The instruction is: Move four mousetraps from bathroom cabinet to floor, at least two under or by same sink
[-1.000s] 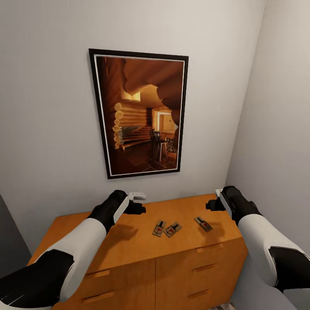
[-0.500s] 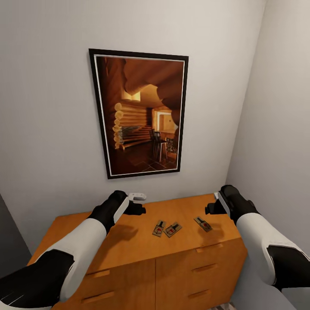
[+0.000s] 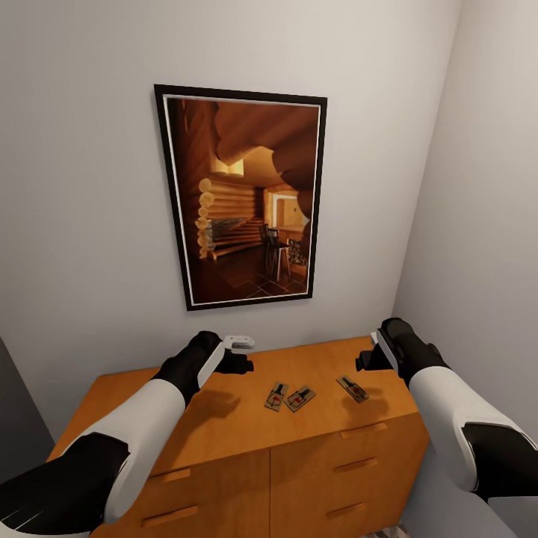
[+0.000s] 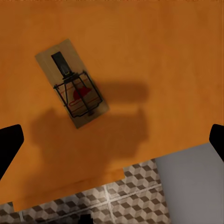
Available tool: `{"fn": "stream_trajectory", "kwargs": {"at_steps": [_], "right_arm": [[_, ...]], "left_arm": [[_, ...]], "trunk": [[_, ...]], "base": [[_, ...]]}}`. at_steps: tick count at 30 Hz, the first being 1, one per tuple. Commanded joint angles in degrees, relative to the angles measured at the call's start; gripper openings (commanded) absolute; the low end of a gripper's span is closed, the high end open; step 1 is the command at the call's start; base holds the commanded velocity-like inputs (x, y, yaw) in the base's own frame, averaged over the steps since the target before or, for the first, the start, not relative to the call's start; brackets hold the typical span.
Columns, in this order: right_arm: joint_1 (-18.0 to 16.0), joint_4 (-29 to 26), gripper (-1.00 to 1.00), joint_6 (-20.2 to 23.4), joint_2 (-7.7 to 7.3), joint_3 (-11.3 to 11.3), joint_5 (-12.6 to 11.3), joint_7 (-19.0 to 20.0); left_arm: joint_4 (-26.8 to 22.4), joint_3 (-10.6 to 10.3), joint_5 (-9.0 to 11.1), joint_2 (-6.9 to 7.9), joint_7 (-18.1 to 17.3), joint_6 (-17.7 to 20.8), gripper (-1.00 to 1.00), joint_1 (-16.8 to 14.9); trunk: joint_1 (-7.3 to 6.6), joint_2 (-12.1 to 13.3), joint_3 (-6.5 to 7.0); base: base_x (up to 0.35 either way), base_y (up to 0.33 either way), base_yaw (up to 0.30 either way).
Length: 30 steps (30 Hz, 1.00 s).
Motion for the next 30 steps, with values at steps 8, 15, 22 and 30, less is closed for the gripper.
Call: {"fn": "stream_trajectory", "kwargs": {"at_steps": [8,15,22,30], "right_arm": [[0.0,-0.1,1.0,0.0,0.03,-0.2,0.6,0.5],[0.0,-0.2,1.0,-0.1,0.03,-0.2,0.6,0.5],[0.0,-0.3,1.0,-0.2,0.03,-0.2,0.6,0.4],[0.0,-0.3,1.0,-0.3,0.03,-0.2,0.6,0.4]], "left_arm": [[0.1,-0.3,0.2,0.01,0.1,0.2,1.0,0.0],[0.1,-0.3,0.1,0.08,0.2,0.2,1.0,0.0],[0.1,-0.3,0.2,0.1,0.1,0.2,1.0,0.0],[0.1,-0.4,0.3,0.06,0.1,0.1,1.0,0.0]], "trunk": [[0.02,0.0,-0.03],[0.02,0.0,-0.03],[0.02,0.0,-0.03],[0.02,0.0,-0.03]], "base": [[0.09,0.0,0.0],[0.203,0.0,0.0],[0.069,0.0,0.0],[0.014,0.0,0.0]]}}
